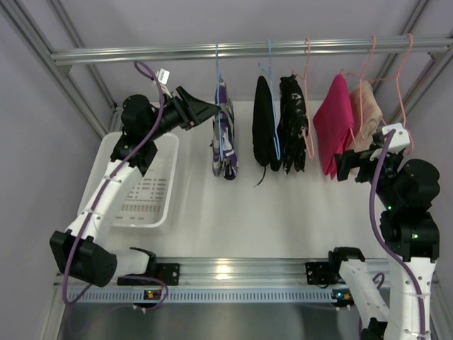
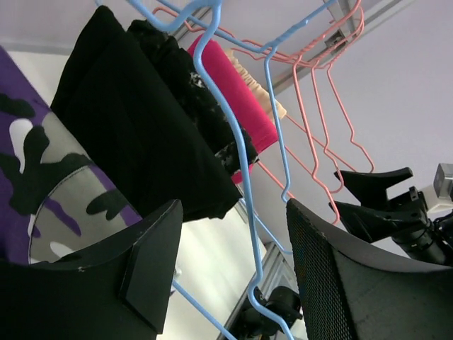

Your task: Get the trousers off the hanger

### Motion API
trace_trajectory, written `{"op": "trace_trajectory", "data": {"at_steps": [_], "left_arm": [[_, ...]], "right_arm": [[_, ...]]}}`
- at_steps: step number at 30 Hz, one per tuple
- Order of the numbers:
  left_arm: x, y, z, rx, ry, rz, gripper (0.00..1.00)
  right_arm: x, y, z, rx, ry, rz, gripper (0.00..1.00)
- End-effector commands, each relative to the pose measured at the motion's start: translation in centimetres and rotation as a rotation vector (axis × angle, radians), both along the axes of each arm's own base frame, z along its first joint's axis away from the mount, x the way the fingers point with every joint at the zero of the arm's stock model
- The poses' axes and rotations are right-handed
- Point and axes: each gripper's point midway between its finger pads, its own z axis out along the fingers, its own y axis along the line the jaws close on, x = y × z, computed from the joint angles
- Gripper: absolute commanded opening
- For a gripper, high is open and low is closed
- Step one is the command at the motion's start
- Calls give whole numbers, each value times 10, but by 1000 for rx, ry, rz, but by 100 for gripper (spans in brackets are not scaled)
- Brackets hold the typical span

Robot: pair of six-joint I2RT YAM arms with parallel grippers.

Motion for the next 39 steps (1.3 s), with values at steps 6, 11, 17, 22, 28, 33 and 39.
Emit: {"op": "trace_trajectory", "data": {"at_steps": [6,11,17,22,28,33,39], "left_arm": [[-16,-45,25,5,-197,-211,55],[-14,-50,20,-16,-173,-200,42],[-21,-47,40,-56,-192,-203,26],[-26,-45,51,-84,-173,-209,4],[-26,-42,67,-79,-188,-198,0],[-30,-36,99,-84,-256,-165,0],[-41,-31,127,-103,-307,-156,0]], "right_arm": [[-1,-5,14,-38,-32,-10,99],[-2,-4,17,-38,-37,-6,99],[-5,1,18,-27,-39,17,99],[-7,7,24,-4,-47,45,99],[-10,24,32,43,-50,131,99],[-8,30,36,50,-60,170,99],[-6,39,43,72,-72,216,100]]}}
